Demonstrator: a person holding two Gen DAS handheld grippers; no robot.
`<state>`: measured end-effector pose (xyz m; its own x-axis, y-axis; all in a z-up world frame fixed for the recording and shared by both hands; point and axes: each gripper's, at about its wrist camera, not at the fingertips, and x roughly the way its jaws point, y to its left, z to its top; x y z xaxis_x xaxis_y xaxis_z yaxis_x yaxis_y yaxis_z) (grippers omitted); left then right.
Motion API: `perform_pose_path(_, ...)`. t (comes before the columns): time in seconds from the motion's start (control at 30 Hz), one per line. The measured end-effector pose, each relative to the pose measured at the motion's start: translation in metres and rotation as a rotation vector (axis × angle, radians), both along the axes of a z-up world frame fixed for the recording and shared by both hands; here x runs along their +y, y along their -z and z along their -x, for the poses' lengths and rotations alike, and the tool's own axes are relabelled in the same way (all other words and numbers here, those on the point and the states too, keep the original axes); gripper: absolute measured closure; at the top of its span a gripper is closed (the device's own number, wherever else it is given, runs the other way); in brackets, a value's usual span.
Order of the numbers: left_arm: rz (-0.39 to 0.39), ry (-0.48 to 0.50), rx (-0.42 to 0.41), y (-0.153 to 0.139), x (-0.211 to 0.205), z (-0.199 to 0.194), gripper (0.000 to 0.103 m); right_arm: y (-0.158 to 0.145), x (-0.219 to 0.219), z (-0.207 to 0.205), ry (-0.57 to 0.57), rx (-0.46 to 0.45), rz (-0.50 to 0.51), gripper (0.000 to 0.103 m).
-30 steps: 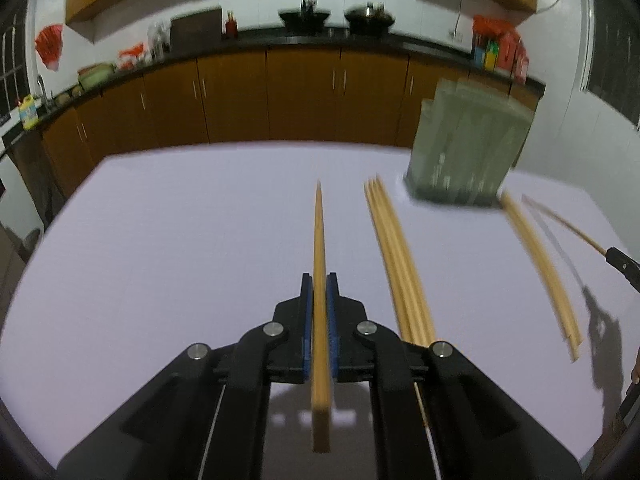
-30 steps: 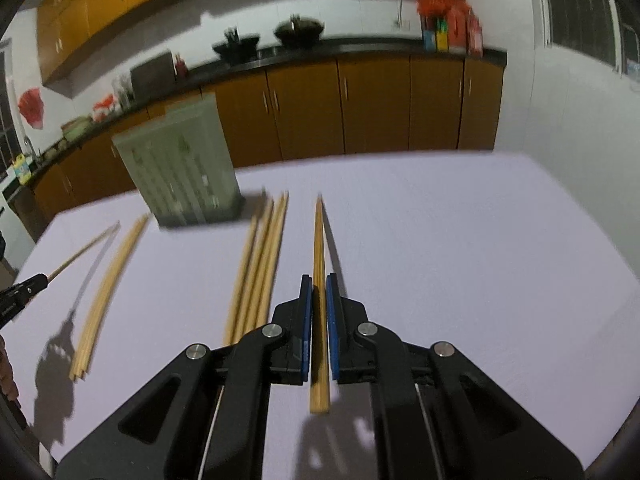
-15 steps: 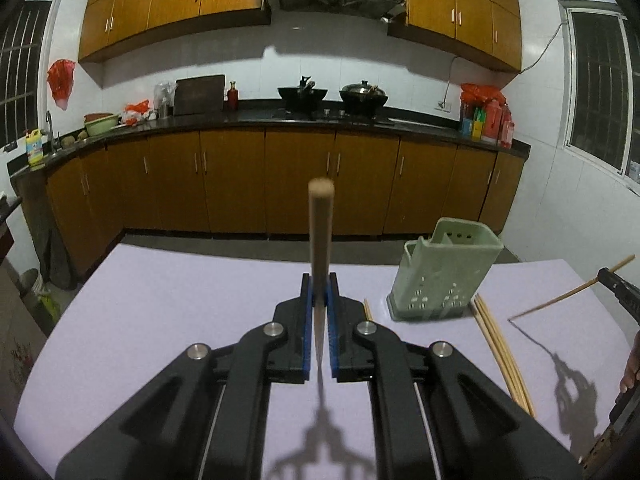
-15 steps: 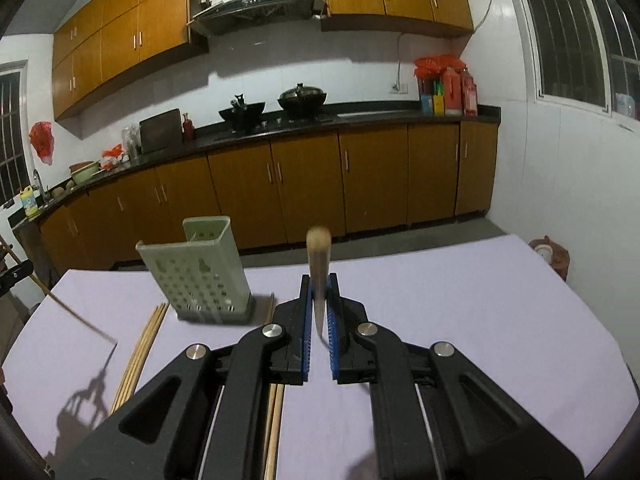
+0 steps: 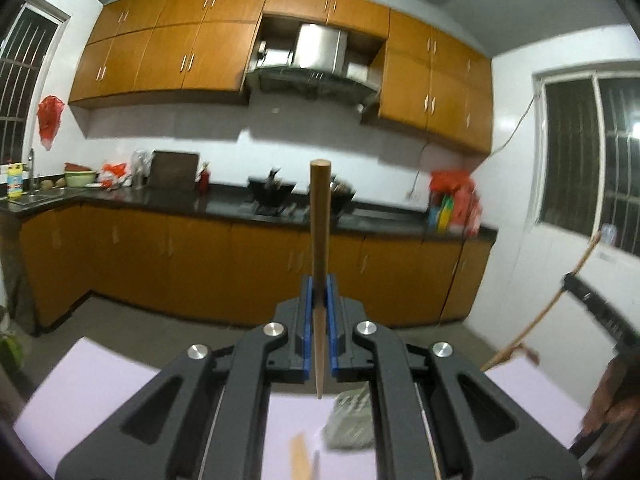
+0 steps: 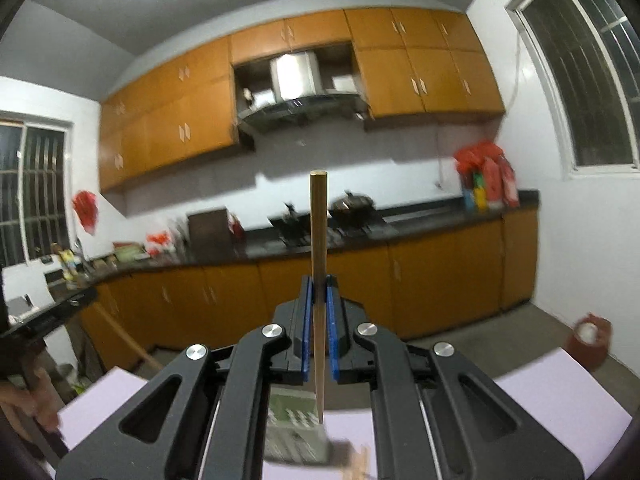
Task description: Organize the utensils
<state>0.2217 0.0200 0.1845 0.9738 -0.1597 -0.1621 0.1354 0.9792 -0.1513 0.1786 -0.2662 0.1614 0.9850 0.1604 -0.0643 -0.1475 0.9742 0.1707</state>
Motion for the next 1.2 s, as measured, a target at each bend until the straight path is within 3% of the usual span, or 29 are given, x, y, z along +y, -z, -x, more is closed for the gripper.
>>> perform_pose_path(0.17, -0.009, 0.044, -0.007, 0.007, -0.034, -0.032, 0.095, 0.020, 0.024, -0.038, -0.030, 0.029, 0.021, 0.095)
perform_pose_path(0.5, -0.030, 0.102, 0.192, 0.083, -0.056, -0.084, 0.095, 0.074, 0.032, -0.075, -0.055, 0.232, 0.020, 0.095)
perform_pose_path(0.6, -0.016, 0.103, 0.208, 0.091, -0.052, -0.086, 0.088, 0.074, 0.030, -0.072, -0.063, 0.254, 0.004, 0.085)
perform_pose_path(0.67, -0.012, 0.098, 0.205, 0.091, -0.050, -0.084, 0.079, 0.074, 0.029, -0.069, -0.059, 0.248, 0.002, 0.069)
perform_pose_path(0.9, 0.027, 0.079, 0.142, 0.072, -0.028, -0.049, 0.066, 0.046, 0.016, -0.025, -0.028, 0.162, 0.008, 0.068)
perform_pose_path(1.03, 0.075, 0.063, 0.110, 0.067, -0.008, -0.018, 0.062, 0.047, -0.002, 0.004, 0.017, 0.162, -0.011, 0.066)
perform_pose_path(1.13, 0.093, 0.031, 0.133, 0.078, 0.010, 0.006, 0.062, 0.072, -0.018, 0.017, 0.047, 0.239, -0.017, 0.066)
perform_pose_path(1.2, 0.092, 0.004, 0.181, 0.094, 0.021, 0.018, 0.062, 0.106, -0.024, 0.016, 0.041, 0.354, -0.007, 0.066)
